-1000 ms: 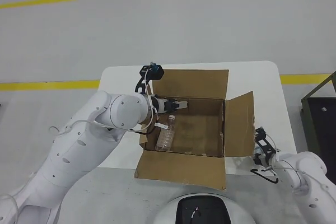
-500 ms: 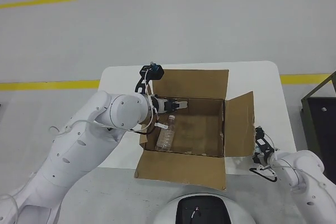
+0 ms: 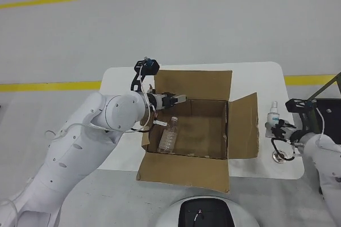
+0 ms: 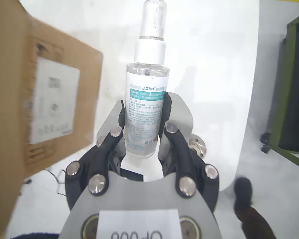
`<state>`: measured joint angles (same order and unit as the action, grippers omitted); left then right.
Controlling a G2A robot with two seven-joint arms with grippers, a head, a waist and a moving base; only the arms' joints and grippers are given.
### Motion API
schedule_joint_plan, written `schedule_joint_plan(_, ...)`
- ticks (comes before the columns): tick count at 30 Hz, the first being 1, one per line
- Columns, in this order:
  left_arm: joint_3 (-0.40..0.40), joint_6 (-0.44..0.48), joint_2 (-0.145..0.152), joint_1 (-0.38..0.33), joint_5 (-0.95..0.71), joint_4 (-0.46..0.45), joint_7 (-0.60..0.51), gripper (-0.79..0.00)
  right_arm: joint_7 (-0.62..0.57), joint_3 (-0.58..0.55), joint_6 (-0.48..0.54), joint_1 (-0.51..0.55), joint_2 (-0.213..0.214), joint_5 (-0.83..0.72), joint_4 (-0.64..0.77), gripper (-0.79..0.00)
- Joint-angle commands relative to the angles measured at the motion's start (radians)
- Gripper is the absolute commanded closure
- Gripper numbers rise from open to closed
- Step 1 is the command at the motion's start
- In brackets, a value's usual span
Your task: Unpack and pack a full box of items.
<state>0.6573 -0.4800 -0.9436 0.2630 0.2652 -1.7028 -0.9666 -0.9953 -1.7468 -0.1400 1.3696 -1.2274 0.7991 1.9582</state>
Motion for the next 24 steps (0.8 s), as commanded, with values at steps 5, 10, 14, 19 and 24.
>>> schedule_joint_plan(5,0.106,-0.029,0.037,0.036,0.071,-0.042,-0.02,-0.785,0.079,-0.062,-0.051,-0.029,-0.002,-0.176,0.081,0.0)
schedule_joint_plan(10,0.194,-0.085,0.07,0.089,0.156,-0.074,-0.028,-0.785,0.073,-0.055,-0.025,-0.063,-0.001,-0.339,0.123,0.0)
schedule_joint_plan(14,0.254,-0.134,0.092,0.146,0.21,-0.098,-0.035,-0.785,0.046,-0.027,0.024,-0.093,0.0,-0.467,0.112,0.0)
schedule_joint_plan(19,0.262,-0.143,0.095,0.154,0.22,-0.1,-0.038,-0.785,0.019,0.04,0.047,-0.107,0.0,-0.6,0.077,0.0)
schedule_joint_plan(24,0.262,-0.143,0.095,0.154,0.22,-0.1,-0.038,-0.785,-0.011,0.072,0.079,-0.11,0.001,-0.656,0.063,0.0)
